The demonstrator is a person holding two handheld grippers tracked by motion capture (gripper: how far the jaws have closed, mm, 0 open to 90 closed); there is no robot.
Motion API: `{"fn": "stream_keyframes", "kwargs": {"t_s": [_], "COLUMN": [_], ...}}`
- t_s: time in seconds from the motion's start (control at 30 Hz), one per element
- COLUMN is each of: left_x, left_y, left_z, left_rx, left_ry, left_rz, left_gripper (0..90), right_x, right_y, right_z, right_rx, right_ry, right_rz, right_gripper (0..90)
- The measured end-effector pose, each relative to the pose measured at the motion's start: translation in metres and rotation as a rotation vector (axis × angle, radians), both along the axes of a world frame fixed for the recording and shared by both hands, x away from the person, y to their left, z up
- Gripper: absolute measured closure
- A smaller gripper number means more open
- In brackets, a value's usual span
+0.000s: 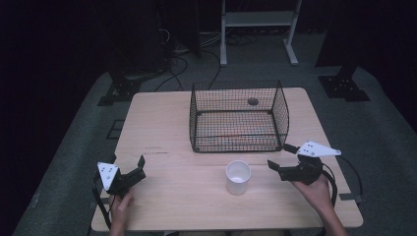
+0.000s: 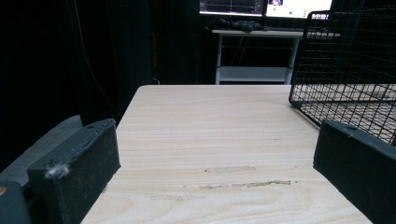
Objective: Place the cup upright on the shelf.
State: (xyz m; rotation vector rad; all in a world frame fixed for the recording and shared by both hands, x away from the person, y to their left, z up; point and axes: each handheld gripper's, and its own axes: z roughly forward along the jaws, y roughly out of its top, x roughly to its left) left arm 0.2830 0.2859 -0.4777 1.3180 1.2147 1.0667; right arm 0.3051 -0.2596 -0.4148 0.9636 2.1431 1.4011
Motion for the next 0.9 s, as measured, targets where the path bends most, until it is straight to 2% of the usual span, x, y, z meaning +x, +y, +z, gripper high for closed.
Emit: {"fn": "stream_keyframes", "kwargs": {"t_s": [0.3, 0.9], "left_x": [0.0, 0.0], "left_y": [0.0, 0.0], "left_z": [0.0, 0.0], "left_rx": [0.001, 0.0], "left_ry": [0.001, 0.0], "left_rz": [0.0, 0.0], "left_gripper": [0.0, 0.0], "right_x": [-0.005, -0.023], "right_y": [0.01, 0.036], "right_z": [0.0, 0.004], "right_rx": [0.015, 0.014], "right_ry": [0.005, 0.014], "right_rz": [0.059, 0.191], "right_gripper": [12.9, 8.2]}}
